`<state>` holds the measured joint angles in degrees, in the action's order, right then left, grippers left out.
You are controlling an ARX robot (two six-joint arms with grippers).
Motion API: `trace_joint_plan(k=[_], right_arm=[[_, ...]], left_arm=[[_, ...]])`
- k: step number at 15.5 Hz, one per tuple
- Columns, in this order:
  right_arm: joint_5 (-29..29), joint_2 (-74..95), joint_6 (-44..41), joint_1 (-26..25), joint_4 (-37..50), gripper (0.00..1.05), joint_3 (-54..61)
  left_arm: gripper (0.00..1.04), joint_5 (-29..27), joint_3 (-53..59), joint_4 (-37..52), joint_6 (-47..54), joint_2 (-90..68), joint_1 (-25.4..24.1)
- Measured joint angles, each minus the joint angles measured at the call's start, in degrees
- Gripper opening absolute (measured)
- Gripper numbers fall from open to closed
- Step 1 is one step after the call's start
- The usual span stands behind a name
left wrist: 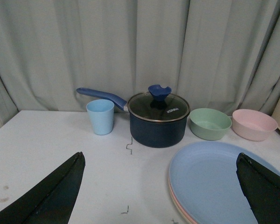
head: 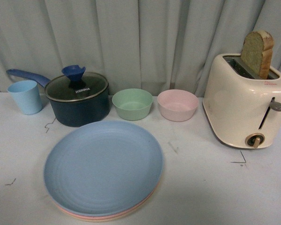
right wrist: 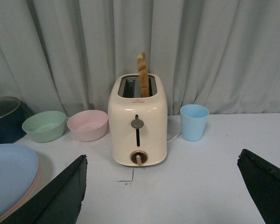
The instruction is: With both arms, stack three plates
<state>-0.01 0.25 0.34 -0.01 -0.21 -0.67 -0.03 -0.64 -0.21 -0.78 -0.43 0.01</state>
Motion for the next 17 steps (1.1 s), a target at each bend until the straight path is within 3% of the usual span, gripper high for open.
trace_joint_plan(k=[17], right_arm=[[0.0, 0.0, 0.0, 0.0, 0.0, 0.98, 0.0]], left_arm=[[0.98, 0.0, 0.0, 0.0, 0.0, 0.0, 0.0]])
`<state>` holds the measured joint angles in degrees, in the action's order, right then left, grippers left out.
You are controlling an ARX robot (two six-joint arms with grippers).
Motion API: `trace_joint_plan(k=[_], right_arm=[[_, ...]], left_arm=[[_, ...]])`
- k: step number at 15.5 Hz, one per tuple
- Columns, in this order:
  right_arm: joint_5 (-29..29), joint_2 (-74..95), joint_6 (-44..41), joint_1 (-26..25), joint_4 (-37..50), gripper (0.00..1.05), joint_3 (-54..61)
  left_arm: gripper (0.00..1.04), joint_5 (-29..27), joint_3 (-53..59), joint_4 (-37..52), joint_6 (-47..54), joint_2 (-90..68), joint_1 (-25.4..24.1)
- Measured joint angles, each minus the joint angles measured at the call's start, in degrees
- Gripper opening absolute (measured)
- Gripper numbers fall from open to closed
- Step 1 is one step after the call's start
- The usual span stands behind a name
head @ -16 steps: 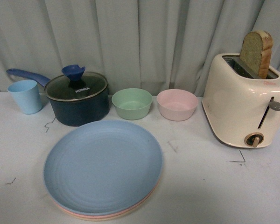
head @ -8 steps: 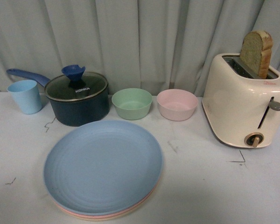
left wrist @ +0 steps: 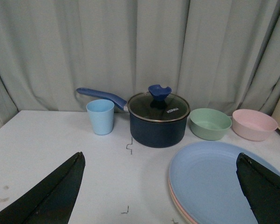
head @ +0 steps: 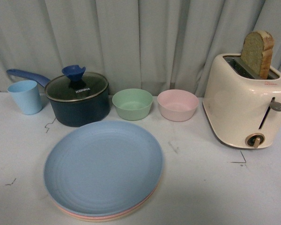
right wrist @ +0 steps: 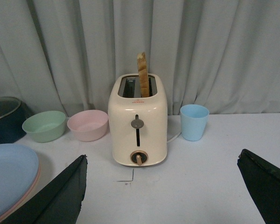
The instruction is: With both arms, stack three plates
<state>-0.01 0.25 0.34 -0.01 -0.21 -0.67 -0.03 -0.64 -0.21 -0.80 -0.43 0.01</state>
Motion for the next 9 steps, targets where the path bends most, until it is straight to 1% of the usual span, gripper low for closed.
trace_joint_plan(k=[9], right_arm=[[0.0, 0.0, 0.0, 0.0, 0.0, 0.98, 0.0]], left_arm=[[0.98, 0.0, 0.0, 0.0, 0.0, 0.0, 0.0]])
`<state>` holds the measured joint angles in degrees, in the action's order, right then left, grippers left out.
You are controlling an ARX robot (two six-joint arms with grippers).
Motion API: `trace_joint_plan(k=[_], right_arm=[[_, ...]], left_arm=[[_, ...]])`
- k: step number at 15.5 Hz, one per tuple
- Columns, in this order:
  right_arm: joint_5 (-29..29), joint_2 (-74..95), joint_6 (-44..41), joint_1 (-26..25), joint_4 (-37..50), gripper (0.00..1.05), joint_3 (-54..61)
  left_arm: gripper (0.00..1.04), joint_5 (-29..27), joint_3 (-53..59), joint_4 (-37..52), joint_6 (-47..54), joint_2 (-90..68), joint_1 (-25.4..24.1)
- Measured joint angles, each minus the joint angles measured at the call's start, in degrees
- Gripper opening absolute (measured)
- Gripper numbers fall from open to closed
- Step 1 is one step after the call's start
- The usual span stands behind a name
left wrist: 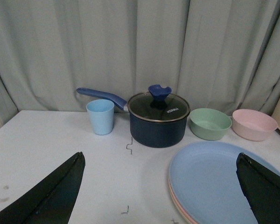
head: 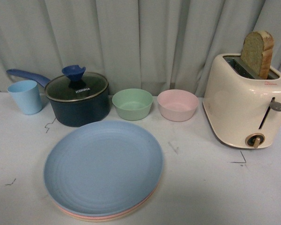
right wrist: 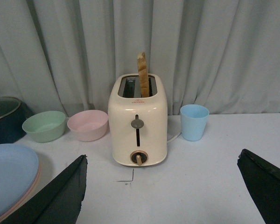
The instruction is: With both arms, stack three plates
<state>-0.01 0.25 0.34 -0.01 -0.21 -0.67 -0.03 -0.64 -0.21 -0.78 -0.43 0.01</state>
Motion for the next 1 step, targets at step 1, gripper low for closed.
trace_joint_plan(k=[1], right_arm=[[0.0, 0.0, 0.0, 0.0, 0.0, 0.98, 0.0]], left_arm=[[0.98, 0.0, 0.0, 0.0, 0.0, 0.0, 0.0]])
